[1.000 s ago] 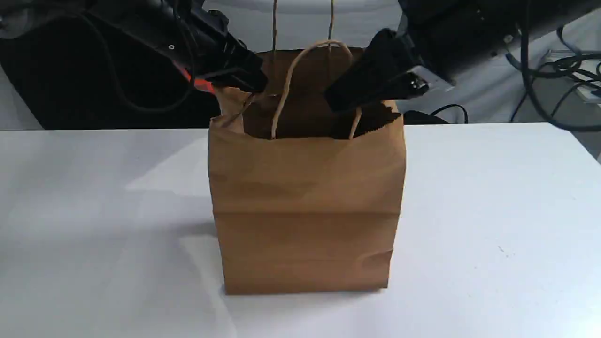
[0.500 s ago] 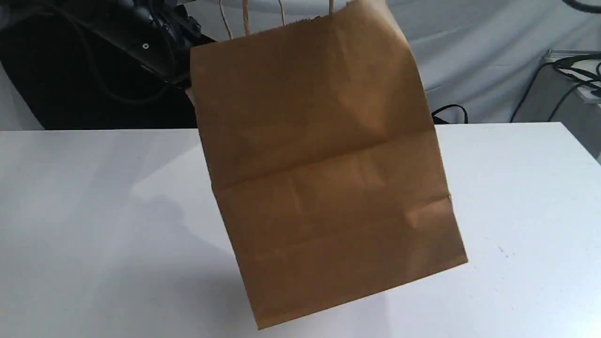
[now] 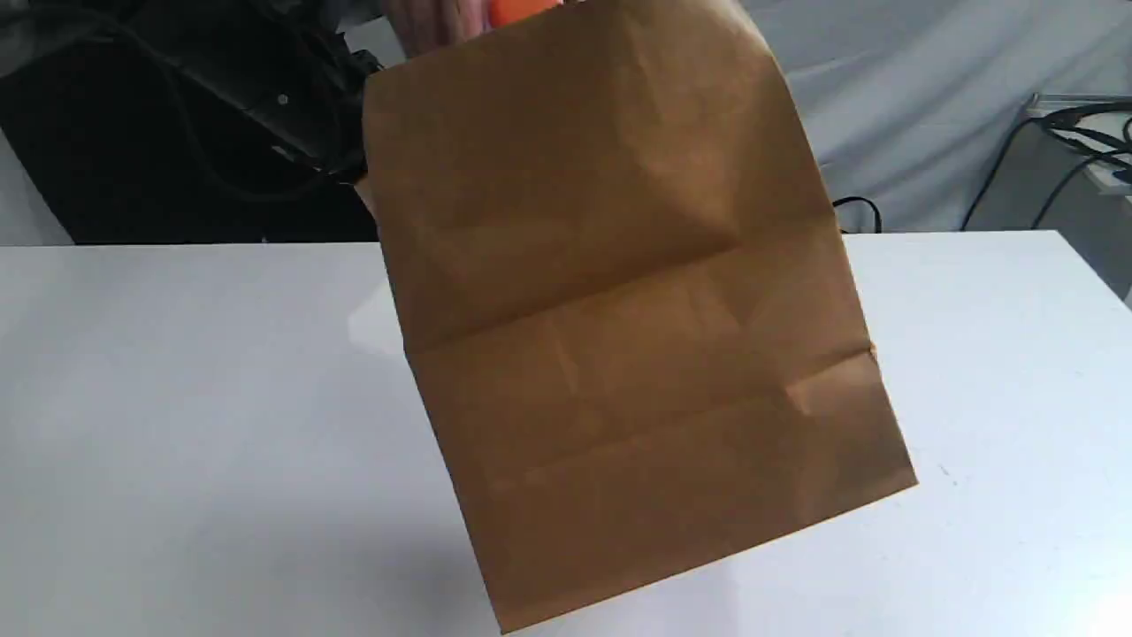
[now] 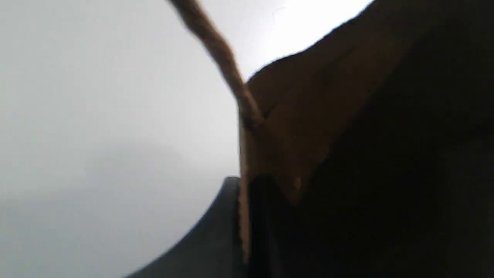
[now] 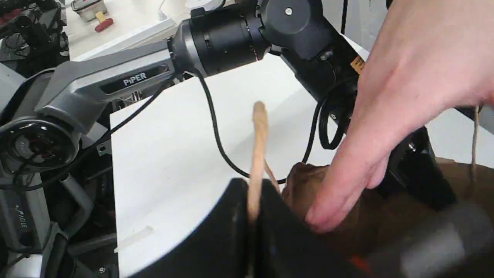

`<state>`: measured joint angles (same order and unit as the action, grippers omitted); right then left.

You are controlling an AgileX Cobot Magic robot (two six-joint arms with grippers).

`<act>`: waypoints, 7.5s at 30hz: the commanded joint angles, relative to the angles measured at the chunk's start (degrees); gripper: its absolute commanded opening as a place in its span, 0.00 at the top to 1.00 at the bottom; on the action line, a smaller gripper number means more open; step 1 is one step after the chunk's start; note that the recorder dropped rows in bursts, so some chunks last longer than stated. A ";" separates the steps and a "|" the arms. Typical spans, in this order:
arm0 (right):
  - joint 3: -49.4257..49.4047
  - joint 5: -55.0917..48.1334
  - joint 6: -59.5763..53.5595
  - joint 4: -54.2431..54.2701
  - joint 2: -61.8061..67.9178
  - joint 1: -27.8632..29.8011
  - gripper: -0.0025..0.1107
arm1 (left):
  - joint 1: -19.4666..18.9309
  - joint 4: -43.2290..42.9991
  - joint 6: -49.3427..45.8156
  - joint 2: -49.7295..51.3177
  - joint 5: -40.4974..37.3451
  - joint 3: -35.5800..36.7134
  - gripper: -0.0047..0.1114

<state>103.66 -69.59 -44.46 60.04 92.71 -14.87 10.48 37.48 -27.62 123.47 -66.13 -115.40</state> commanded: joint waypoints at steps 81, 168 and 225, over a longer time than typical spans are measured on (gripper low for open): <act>-45.22 22.24 -28.71 15.93 -16.91 0.09 0.98 | 4.36 -2.48 -0.84 -3.46 4.39 -2.20 0.47; -46.34 18.20 9.09 -30.21 -61.29 0.09 0.98 | 4.49 5.62 -10.17 -60.44 16.85 48.09 0.96; -80.31 53.96 2.79 -17.05 -81.38 6.58 0.98 | 4.49 16.95 -11.86 -108.33 37.48 88.47 0.96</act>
<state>26.08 -19.75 -36.90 38.48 13.15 -9.58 14.82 54.35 -39.24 15.45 -28.97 -27.32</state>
